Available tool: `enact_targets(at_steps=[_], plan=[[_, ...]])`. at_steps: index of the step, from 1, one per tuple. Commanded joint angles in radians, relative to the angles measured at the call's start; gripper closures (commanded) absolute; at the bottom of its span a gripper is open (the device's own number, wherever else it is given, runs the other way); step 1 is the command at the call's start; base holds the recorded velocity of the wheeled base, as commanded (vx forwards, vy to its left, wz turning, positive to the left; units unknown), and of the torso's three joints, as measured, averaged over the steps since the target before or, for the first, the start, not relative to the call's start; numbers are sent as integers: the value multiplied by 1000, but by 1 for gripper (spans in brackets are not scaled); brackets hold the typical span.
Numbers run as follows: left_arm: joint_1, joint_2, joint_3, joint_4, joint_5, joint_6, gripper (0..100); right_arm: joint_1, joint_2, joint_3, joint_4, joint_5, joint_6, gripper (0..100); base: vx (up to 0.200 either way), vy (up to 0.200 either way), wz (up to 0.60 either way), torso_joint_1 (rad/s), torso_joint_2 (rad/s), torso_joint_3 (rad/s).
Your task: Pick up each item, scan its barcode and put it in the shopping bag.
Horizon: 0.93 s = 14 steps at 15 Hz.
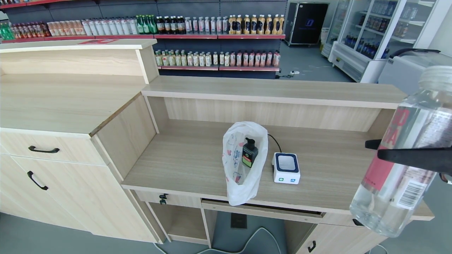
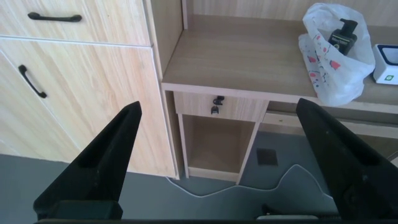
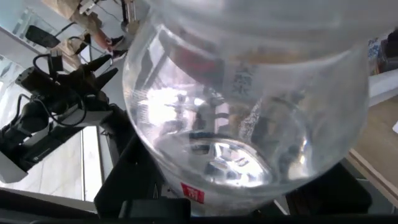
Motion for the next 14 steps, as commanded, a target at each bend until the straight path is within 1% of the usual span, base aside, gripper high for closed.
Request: enact_targets(at_steps=[1, 2, 5, 6, 8, 12, 14], plan=[[0, 0, 0, 0, 0, 0, 0, 28, -21, 0, 16, -33, 6, 100, 0, 0, 0, 0, 0, 0], [0, 0, 0, 0, 0, -1, 0, 46, -25, -2, 26, -64, 26, 100, 0, 0, 0, 0, 0, 0], [0, 0, 0, 0, 0, 0, 0, 80, -34, -16, 23, -70, 97, 100, 0, 0, 0, 0, 0, 0], [0, 0, 0, 0, 0, 0, 0, 105, -44, -16, 23, -73, 114, 100, 0, 0, 0, 0, 0, 0], [0, 0, 0, 0, 0, 0, 0, 160, -50, -11, 23, -121, 117, 100, 0, 0, 0, 0, 0, 0], [0, 0, 0, 0, 0, 0, 0, 226, -62, 20, 21, -132, 112, 100, 0, 0, 0, 0, 0, 0], [0, 0, 0, 0, 0, 0, 0, 244, -62, 23, 21, -142, 114, 100, 0, 0, 0, 0, 0, 0]])
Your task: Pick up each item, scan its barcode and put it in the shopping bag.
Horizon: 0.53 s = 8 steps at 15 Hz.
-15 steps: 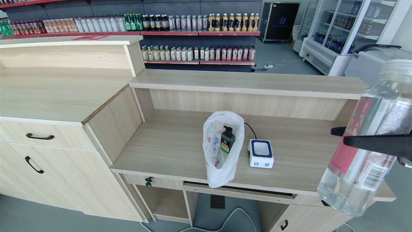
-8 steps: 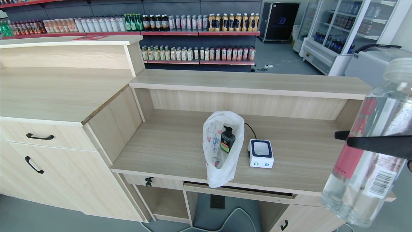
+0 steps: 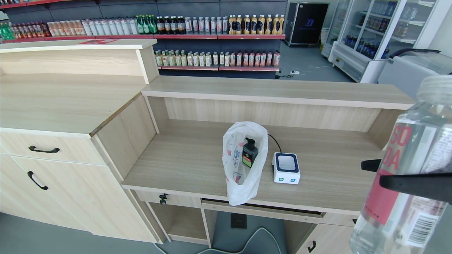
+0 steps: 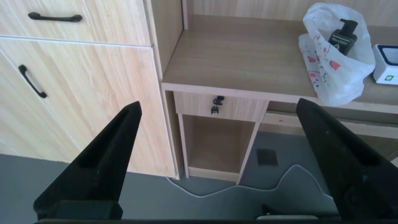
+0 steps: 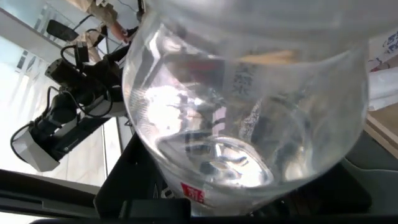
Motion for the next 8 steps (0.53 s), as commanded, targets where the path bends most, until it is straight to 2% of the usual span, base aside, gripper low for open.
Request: enact_targets(at_steps=[1, 8], plan=[[0, 0, 0, 0, 0, 0, 0, 15, 2, 4, -1, -1, 1, 100, 0, 0, 0, 0, 0, 0], [0, 0, 0, 0, 0, -1, 0, 13, 16, 2, -10, -3, 0, 100, 0, 0, 0, 0, 0, 0]])
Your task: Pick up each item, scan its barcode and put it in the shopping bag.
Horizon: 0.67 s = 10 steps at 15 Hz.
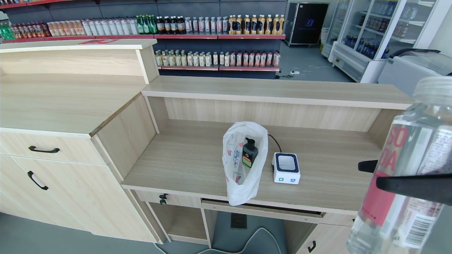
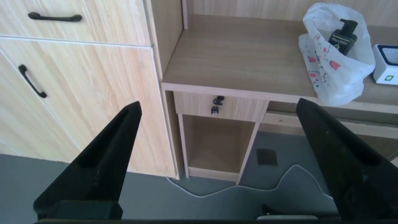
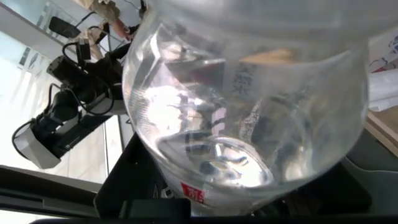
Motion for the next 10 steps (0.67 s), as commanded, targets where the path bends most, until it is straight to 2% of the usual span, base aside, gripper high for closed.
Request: enact_targets(at_steps=[1, 3, 5, 7, 10], plan=[[0, 0, 0, 0, 0, 1, 0, 0, 11, -2, -8, 2, 0, 100, 0, 0, 0, 0, 0, 0], [0, 0, 0, 0, 0, 1, 0, -10, 20, -2, -15, -1, -5, 100, 0, 0, 0, 0, 0, 0], [0, 0, 0, 0, 0, 1, 0, -67, 91, 9, -117, -85, -101, 100, 0, 0, 0, 0, 0, 0], [0, 0, 0, 0, 0, -1, 0, -181, 231, 44, -336, -187, -293, 100, 0, 0, 0, 0, 0, 0], [0, 0, 0, 0, 0, -1, 0, -392, 499, 112, -773, -201, -569, 100, 0, 0, 0, 0, 0, 0]])
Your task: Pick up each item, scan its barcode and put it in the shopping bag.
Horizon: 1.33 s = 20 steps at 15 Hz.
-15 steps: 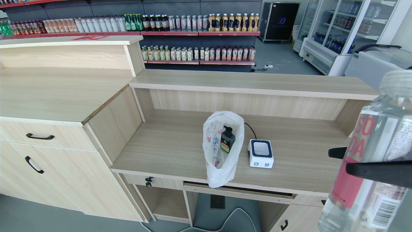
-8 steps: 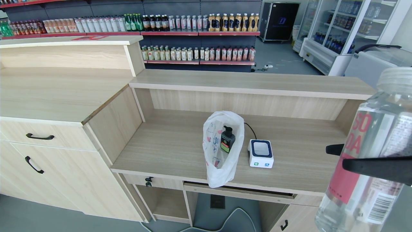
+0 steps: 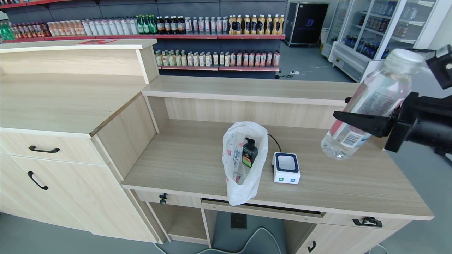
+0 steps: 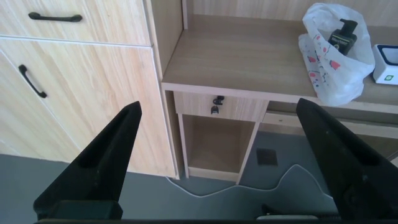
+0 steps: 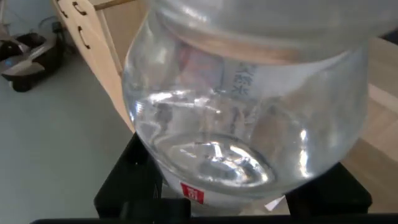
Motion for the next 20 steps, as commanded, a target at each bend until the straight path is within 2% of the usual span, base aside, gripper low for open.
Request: enact_targets(at_steps=[1, 2, 3, 4, 7, 9, 14, 20], plan=[[0, 0, 0, 0, 0, 1, 0, -201, 310, 74, -316, -16, -234, 100, 0, 0, 0, 0, 0, 0], [0, 0, 0, 0, 0, 1, 0, -228, 353, 79, -374, -14, -287, 100, 0, 0, 0, 0, 0, 0], [0, 0, 0, 0, 0, -1, 0, -282, 459, 73, -494, -11, -401, 100, 0, 0, 0, 0, 0, 0], [0, 0, 0, 0, 0, 1, 0, -290, 522, 59, -570, -11, -432, 100, 0, 0, 0, 0, 0, 0], [0, 0, 0, 0, 0, 1, 0, -277, 665, 46, -851, -10, -439, 100, 0, 0, 0, 0, 0, 0], [0, 0, 0, 0, 0, -1, 0, -244, 749, 17, -991, -11, -439, 100, 0, 0, 0, 0, 0, 0], [0, 0, 0, 0, 0, 1, 0, -219, 916, -92, -1011, -5, -487, 100, 0, 0, 0, 0, 0, 0], [0, 0, 0, 0, 0, -1, 0, -213, 982, -196, -1011, 36, -490, 100, 0, 0, 0, 0, 0, 0]])
